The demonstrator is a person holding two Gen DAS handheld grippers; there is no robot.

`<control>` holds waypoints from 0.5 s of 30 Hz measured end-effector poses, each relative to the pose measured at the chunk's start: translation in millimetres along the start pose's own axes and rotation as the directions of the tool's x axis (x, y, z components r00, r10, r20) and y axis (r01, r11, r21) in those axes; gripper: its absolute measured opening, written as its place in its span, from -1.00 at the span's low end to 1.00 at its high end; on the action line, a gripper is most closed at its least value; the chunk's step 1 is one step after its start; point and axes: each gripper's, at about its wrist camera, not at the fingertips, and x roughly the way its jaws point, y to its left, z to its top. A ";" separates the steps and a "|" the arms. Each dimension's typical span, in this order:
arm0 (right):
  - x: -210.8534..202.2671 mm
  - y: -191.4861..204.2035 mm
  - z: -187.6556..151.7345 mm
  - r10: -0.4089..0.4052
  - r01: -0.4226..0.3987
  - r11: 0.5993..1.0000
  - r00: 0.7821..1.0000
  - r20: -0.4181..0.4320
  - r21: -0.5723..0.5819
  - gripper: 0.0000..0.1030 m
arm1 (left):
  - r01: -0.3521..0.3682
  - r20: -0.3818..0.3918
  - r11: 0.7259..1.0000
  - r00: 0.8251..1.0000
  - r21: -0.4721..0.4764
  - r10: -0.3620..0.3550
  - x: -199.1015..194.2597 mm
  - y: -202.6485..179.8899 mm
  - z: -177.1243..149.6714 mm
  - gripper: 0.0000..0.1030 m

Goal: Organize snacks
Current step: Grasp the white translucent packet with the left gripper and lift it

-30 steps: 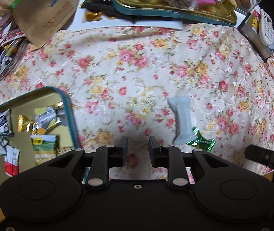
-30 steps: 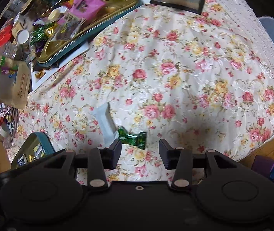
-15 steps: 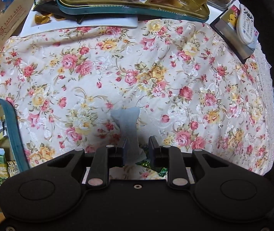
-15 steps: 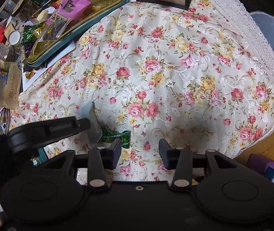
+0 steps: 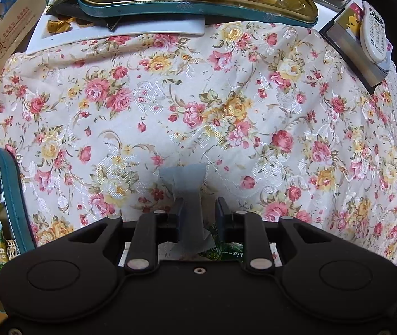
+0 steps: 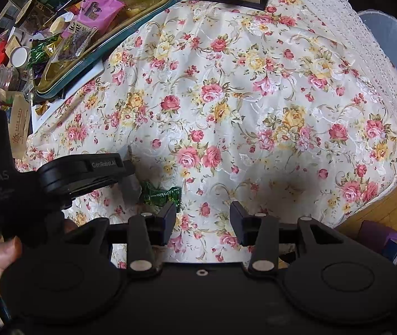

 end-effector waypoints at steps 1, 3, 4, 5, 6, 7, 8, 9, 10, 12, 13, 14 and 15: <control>0.1 -0.4 -0.1 -0.002 0.002 1.000 1.000 0.000 -0.001 -0.10 | -0.002 0.004 1.000 1.000 0.004 0.002 -0.1 -0.8 0.1 -0.36; 1.1 -1.1 -0.3 -0.007 0.007 1.000 1.000 0.000 -0.001 -0.10 | -0.013 0.007 1.000 1.000 0.012 0.012 0.1 -2.8 -0.1 -0.36; 1.6 -1.3 -0.2 -0.010 0.010 1.000 1.000 -0.001 -0.001 -0.10 | -0.015 0.010 1.000 1.000 0.016 0.015 -0.3 -3.7 -0.5 -0.36; 2.6 -1.5 -0.5 -0.014 0.014 1.000 1.000 -0.002 0.001 -0.10 | -0.016 0.012 1.000 1.000 0.017 0.016 -0.8 -3.7 -1.0 -0.36; 3.0 -2.0 -0.6 -0.017 0.017 1.000 1.000 -0.002 0.002 -0.11 | -0.019 0.012 1.000 1.000 0.019 0.018 -1.2 -3.3 -1.4 -0.36; 3.3 -2.1 -0.4 -0.018 0.018 1.000 1.000 -0.003 0.003 -0.11 | -0.021 0.012 1.000 1.000 0.020 0.021 -1.4 -2.7 -1.9 -0.36; 3.7 -1.7 -0.6 -0.020 0.020 1.000 1.000 -0.004 0.005 -0.11 | -0.028 0.012 0.999 1.000 0.019 0.028 -1.1 -2.4 -2.4 -0.35; 3.8 -1.7 -0.7 -0.020 0.020 1.000 1.000 -0.003 0.006 -0.11 | -0.038 0.013 0.999 0.999 0.010 0.038 -1.3 -1.2 -3.3 -0.35; 4.0 -1.2 -1.0 -0.020 0.020 1.000 1.000 -0.003 0.005 -0.11 | -0.049 0.014 0.999 0.999 0.000 0.049 -1.0 -0.1 -4.0 -0.35; 4.5 0.7 -2.0 -0.022 0.022 1.000 1.000 -0.002 -0.003 -0.11 | -0.062 0.018 0.998 0.998 -0.018 0.063 -0.6 2.7 -5.4 -0.36; 4.7 2.2 -2.5 -0.023 0.023 1.000 1.000 -0.001 -0.008 -0.11 | -0.067 0.020 0.998 0.998 -0.021 0.067 -0.4 3.5 -5.6 -0.35; 4.5 3.4 -3.0 -0.023 0.023 1.000 1.000 -0.001 -0.016 -0.11 | -0.078 0.020 0.997 0.997 -0.022 0.078 0.1 3.8 -5.7 -0.36; 4.6 5.0 -3.7 -0.023 0.023 0.999 1.000 -0.001 -0.024 -0.12 | -0.088 0.025 0.996 0.996 -0.027 0.089 0.2 4.0 -6.3 -0.36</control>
